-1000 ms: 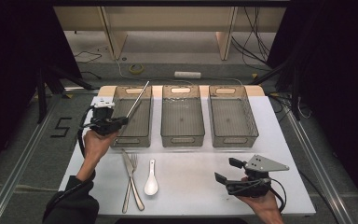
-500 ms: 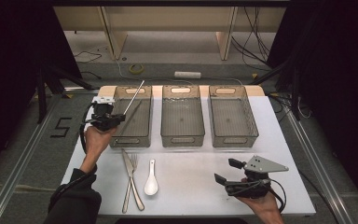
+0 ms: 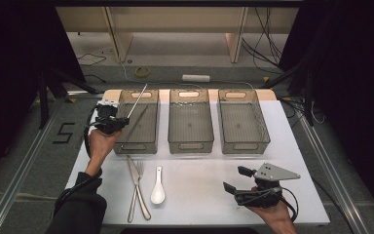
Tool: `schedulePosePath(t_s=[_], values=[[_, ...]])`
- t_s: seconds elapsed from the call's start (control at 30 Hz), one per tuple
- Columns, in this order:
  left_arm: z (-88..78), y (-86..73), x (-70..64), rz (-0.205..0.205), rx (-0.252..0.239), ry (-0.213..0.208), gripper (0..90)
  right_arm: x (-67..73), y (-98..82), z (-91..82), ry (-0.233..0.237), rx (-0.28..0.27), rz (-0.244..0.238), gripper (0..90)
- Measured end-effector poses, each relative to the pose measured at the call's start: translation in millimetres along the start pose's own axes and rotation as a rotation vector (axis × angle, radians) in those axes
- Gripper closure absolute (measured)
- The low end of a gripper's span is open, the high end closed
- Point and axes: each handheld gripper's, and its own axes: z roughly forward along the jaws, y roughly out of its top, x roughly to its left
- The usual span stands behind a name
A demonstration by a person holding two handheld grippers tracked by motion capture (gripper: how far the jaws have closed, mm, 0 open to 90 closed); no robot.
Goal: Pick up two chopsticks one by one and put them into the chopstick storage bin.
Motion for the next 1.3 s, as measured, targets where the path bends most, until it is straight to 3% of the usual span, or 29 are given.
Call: schedulePosePath(t_s=[0.3, 0.53, 0.8, 1.07, 1.3], values=[[8.8, -6.2, 4.7, -0.020, 0.033, 0.000, 84.2, 0.8, 0.0, 1.0, 0.008, 0.006, -0.008, 24.6], [4.2, -4.1, 5.5, -0.042, 0.012, -0.009, 52.0, 1.4, -0.3, 1.6, 0.015, 0.011, -0.008, 24.6], [-10.3, -2.7, -6.5, -0.046, 0.019, -0.037, 26.8, 2.1, -0.2, 0.8, 0.009, 0.014, -0.009, 24.6], [-35.3, -8.3, -21.9, -0.033, 0.023, -0.067, 20.9, 2.1, 0.0, 0.5, 0.003, 0.011, -0.016, 24.5], [-53.3, -25.7, -35.6, -0.009, 0.066, -0.071, 20.6, 2.3, -0.2, 1.5, 0.003, 0.018, -0.017, 24.5]])
